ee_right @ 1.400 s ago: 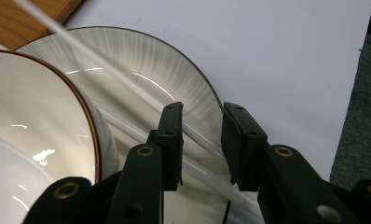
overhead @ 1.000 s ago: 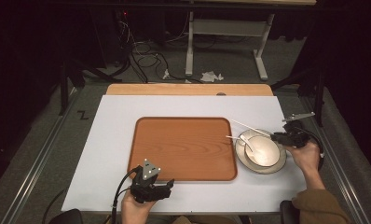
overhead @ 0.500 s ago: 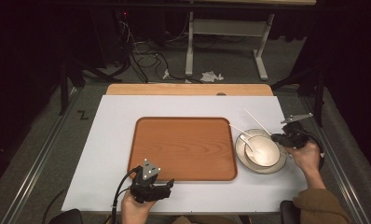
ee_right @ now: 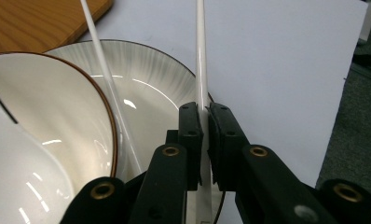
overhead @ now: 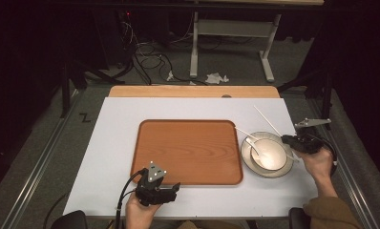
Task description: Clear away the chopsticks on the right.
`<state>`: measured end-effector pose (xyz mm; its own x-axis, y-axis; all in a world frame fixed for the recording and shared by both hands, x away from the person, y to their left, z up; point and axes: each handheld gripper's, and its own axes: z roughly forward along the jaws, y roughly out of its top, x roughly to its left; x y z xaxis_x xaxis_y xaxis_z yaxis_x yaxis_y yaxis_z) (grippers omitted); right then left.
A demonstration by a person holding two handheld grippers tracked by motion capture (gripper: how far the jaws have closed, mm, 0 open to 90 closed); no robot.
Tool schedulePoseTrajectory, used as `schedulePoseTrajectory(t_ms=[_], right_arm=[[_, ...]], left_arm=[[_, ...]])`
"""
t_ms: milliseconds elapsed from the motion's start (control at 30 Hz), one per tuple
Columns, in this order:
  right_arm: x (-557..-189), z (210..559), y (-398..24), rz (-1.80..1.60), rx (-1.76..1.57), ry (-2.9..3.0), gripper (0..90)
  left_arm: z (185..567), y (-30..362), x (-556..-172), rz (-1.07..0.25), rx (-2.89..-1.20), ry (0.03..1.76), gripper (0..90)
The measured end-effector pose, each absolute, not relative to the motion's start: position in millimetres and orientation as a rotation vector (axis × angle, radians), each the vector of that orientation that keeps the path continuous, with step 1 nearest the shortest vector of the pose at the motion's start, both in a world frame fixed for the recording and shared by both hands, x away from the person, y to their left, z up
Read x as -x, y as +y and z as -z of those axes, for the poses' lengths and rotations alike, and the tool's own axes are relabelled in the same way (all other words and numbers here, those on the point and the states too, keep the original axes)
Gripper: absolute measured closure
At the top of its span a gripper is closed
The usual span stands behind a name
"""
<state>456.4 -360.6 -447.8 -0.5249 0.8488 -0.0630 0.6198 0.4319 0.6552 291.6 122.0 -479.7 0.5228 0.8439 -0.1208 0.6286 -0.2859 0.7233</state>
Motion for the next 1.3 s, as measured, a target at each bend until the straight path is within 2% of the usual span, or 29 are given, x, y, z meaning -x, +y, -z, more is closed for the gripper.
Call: schedulePoseTrajectory(t_ms=[267,767,1300], right_arm=[[-431.5,434.9,-367.4,-0.916,-1.255,2.246,85.4],[-375.3,414.8,-354.0,-1.002,-1.207,2.214,85.3],[-338.3,411.8,-312.0,-1.03,-1.133,2.275,85.3]], left_arm=[[479.9,113.2,-300.9,-0.337,-2.05,1.145,26.9],[480.4,93.1,-322.3,-0.264,-2.097,1.04,26.9],[478.4,79.6,-334.1,-0.225,-2.118,0.966,27.1]])
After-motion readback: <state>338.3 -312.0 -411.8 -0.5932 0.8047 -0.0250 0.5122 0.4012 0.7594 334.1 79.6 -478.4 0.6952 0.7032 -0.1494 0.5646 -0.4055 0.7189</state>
